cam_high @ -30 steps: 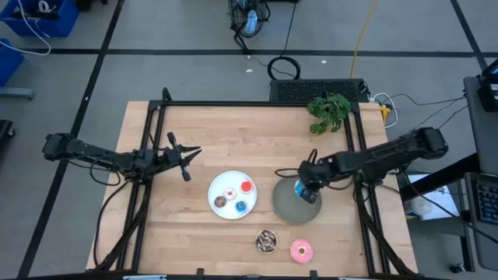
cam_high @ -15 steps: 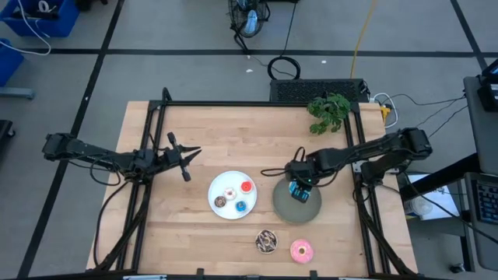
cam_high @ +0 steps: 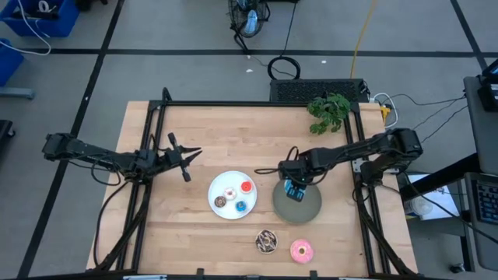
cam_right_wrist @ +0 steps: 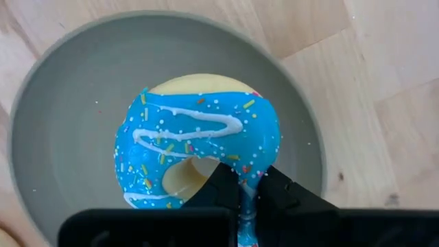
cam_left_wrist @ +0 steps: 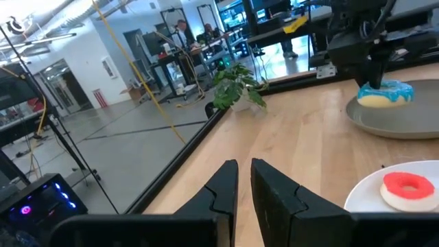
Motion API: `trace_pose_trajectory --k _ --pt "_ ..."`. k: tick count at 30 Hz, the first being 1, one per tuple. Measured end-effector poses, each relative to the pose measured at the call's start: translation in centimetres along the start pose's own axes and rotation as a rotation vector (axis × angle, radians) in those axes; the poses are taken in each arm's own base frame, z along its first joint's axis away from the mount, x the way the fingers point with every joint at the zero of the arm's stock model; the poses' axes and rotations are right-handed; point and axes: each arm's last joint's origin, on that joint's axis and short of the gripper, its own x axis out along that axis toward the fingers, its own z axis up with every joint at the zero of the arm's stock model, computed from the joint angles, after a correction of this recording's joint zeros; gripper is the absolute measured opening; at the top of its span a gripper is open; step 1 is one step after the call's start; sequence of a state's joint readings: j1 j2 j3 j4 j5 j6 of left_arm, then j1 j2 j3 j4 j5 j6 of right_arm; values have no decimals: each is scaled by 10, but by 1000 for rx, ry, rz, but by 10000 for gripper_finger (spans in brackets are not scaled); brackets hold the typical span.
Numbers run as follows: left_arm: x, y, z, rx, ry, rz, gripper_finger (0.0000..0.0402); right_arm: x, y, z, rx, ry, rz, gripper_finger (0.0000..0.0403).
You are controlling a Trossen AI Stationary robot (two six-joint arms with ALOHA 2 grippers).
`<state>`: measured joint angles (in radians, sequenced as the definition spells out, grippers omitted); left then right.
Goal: Pick & Place donuts
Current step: Put the large blue donut on the gray plate
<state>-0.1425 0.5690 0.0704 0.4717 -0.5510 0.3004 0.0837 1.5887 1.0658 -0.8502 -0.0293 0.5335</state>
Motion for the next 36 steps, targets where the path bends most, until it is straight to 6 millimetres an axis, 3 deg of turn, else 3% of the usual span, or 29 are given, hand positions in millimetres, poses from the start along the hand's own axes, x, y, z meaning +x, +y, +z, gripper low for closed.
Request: trace_pose_trajectory --k 12,18,28,36 --pt "0 0 -1 7 6 -2 49 31 -11 -16 -3 16 -6 8" --pt "0 0 -1 -7 12 -3 49 35 -12 -18 -8 7 -7 14" --pt "0 0 -1 -3 11 -3 49 34 -13 -20 -24 24 -11 135" --pt "0 -1 -2 -4 18 -5 49 14 -17 -19 -3 -16 5 211"
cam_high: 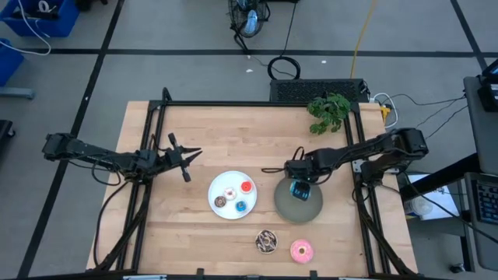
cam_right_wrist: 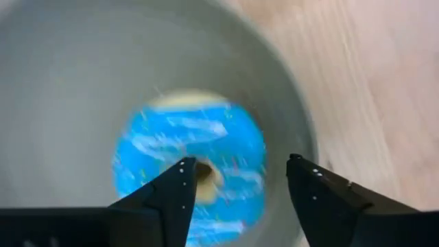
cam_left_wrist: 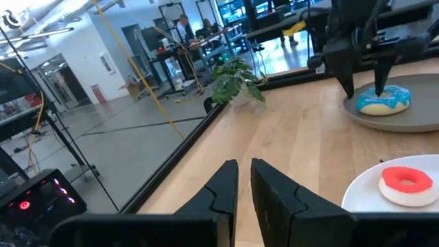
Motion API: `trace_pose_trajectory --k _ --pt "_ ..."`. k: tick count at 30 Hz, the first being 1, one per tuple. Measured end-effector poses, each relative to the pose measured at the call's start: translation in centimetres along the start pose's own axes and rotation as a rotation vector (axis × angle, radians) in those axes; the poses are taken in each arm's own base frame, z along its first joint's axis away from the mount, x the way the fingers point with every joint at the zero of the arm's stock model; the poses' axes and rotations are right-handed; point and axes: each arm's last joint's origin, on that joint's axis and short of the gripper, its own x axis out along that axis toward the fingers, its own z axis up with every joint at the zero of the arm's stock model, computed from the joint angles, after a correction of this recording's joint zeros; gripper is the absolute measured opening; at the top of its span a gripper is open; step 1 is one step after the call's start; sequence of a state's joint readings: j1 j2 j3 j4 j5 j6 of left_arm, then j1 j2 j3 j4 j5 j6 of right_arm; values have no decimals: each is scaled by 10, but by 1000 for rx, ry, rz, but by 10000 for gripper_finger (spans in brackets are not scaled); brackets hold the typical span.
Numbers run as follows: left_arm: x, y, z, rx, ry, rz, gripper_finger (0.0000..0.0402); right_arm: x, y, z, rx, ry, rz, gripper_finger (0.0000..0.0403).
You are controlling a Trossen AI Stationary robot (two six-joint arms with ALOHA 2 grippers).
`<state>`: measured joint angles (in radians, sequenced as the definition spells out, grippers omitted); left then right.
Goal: Pick & Place donuts
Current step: Put the large blue donut on the gray plate, then put the large pink donut on the gray plate
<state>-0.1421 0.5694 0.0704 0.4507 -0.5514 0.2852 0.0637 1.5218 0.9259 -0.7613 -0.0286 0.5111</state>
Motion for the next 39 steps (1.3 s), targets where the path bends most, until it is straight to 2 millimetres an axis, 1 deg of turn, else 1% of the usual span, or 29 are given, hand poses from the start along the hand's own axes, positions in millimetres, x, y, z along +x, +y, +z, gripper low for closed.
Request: trace_pose_trajectory --k 3,7,10,14,17,19,23,27,28,31,33,36,39 --pt "0 0 0 -2 -2 3 49 -11 1 1 1 -45 24 223" --pt "0 0 0 2 3 6 49 -26 0 -1 6 -103 58 228" --pt "0 0 -1 4 7 5 49 -38 2 -6 10 -146 90 224" --pt "0 0 -1 8 14 5 49 -53 14 -17 -70 -235 107 208" --pt "0 0 -1 1 14 5 49 -63 28 -29 -118 -328 85 184" --pt "0 0 -1 -4 12 5 49 -66 37 -39 -108 -352 76 159" --pt "0 0 -1 -7 10 7 49 -77 58 -53 -110 -326 48 93" --pt "0 1 -1 -30 8 9 49 -91 86 -60 -208 -319 -32 19" --pt "0 1 -1 -31 9 9 49 -96 94 -61 -230 -326 -43 10" --pt "0 1 -1 -32 8 9 49 -104 115 -62 -267 -324 -68 11" --pt "0 1 -1 -33 8 9 49 -105 126 -62 -286 -319 -69 11" --pt "0 1 -1 -33 8 9 49 -102 137 -62 -300 -295 -45 3" --pt "0 1 -1 -31 8 9 49 -96 143 -63 -303 -256 -11 3"
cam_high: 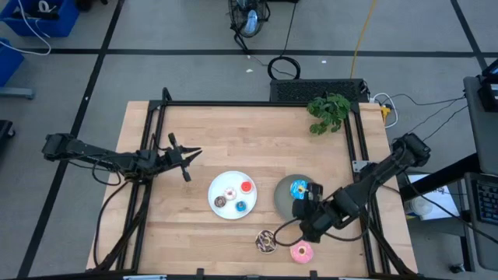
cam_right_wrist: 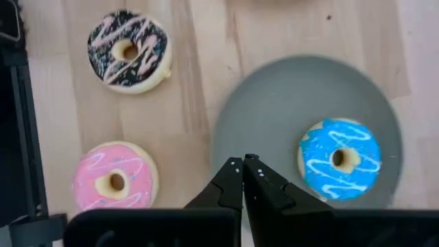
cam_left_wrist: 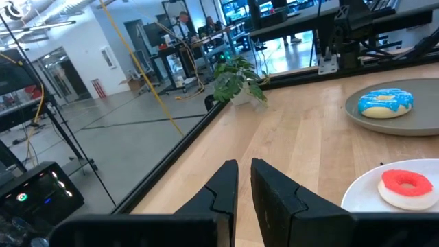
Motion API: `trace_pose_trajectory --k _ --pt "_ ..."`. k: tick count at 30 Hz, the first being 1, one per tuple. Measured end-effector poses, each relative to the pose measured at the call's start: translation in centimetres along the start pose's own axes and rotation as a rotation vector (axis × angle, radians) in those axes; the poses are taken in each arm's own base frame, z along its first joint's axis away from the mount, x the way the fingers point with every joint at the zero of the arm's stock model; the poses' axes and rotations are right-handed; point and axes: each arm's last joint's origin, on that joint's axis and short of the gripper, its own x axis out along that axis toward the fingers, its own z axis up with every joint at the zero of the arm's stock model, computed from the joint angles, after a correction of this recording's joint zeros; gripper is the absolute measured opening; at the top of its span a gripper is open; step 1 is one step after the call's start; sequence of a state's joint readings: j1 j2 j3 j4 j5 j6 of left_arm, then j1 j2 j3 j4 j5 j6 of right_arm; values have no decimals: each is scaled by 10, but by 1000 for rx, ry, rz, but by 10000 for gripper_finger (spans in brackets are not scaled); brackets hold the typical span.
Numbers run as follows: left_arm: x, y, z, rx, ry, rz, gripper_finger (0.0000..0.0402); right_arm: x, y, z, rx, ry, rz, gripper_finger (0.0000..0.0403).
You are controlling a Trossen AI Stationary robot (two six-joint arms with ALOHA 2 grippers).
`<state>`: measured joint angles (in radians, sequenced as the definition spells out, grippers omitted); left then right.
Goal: Pick & Place donuts
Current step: Put the large pink donut on the gray plate
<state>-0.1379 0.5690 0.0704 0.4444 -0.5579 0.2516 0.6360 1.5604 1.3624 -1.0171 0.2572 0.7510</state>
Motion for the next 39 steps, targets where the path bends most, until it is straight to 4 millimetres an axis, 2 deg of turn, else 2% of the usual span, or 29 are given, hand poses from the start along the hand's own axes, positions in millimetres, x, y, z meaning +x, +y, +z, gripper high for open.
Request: trace_pose_trajectory --k 5,10,17,27,32,35,39 --pt "0 0 0 2 0 0 49 5 8 -1 -25 -2 19 1" --pt "0 0 0 0 0 0 49 7 15 0 -99 17 131 3" --pt "0 0 0 -4 0 0 49 15 20 2 5 -36 180 1" --pt "0 -1 -3 8 31 -8 49 13 24 0 -11 -25 216 0" --pt "0 -1 -3 -9 32 -8 49 3 27 -3 -83 -7 195 0" --pt "0 -1 -3 -10 32 -8 49 3 23 -9 -114 14 118 0" --pt "0 -1 -5 -25 47 -11 49 13 23 -13 -85 10 117 0"
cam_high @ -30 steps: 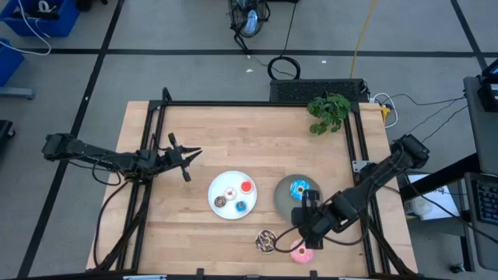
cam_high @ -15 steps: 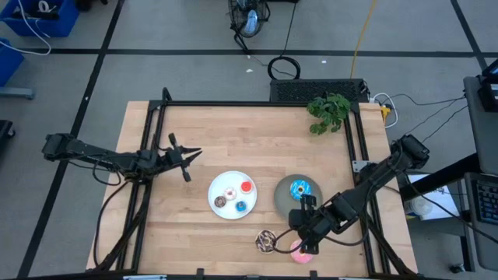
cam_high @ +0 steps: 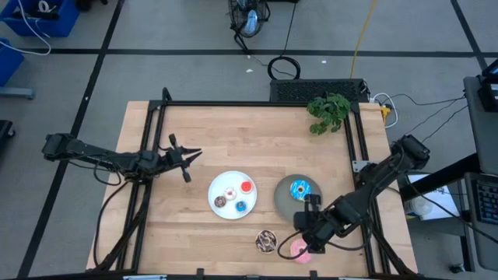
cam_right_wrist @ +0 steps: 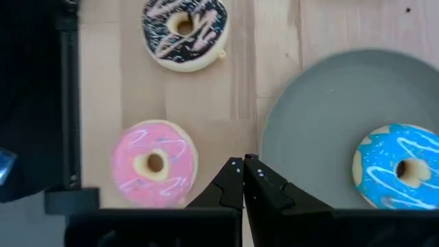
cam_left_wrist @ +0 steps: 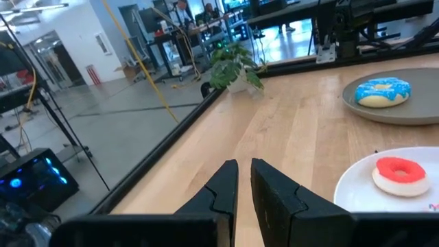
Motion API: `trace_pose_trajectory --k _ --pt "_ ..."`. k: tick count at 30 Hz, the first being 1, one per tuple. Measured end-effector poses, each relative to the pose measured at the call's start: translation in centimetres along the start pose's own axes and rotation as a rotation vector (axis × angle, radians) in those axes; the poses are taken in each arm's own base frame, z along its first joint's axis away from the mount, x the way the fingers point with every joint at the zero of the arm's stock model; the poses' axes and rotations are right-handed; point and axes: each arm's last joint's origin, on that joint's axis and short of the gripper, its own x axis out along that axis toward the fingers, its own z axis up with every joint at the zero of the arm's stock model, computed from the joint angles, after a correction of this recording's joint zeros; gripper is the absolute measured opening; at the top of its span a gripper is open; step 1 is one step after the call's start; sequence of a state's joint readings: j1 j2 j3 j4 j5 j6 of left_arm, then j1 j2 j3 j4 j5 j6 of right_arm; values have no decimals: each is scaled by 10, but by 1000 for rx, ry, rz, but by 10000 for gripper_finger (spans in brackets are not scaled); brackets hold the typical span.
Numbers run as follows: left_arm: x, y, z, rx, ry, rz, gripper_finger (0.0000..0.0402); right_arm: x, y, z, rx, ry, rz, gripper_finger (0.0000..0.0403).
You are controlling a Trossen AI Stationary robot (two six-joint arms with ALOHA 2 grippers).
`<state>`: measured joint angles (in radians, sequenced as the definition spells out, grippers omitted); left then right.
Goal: Pick & Place donuts
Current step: Put the large pink donut on the gray plate
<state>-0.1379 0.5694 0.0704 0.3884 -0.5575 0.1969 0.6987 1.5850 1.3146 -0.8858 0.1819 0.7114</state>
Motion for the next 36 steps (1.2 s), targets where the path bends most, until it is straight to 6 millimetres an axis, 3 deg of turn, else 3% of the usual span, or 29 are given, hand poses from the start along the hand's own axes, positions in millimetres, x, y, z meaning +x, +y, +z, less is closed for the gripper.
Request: trace_pose_trajectory --k 8,14,19,25,30,36 --pt "0 0 -2 -5 17 -4 49 27 0 -13 50 14 95 0" --pt "0 0 -2 2 14 -2 49 42 5 -25 -18 -27 144 0" --pt "0 1 3 30 -24 6 49 49 6 -25 66 -71 190 10" --pt "0 1 5 42 -44 12 49 51 7 -26 112 -83 211 88" --pt "0 1 5 55 -44 13 49 50 12 -29 30 -93 223 167" --pt "0 1 5 54 -44 13 49 51 17 -32 30 -117 258 207"
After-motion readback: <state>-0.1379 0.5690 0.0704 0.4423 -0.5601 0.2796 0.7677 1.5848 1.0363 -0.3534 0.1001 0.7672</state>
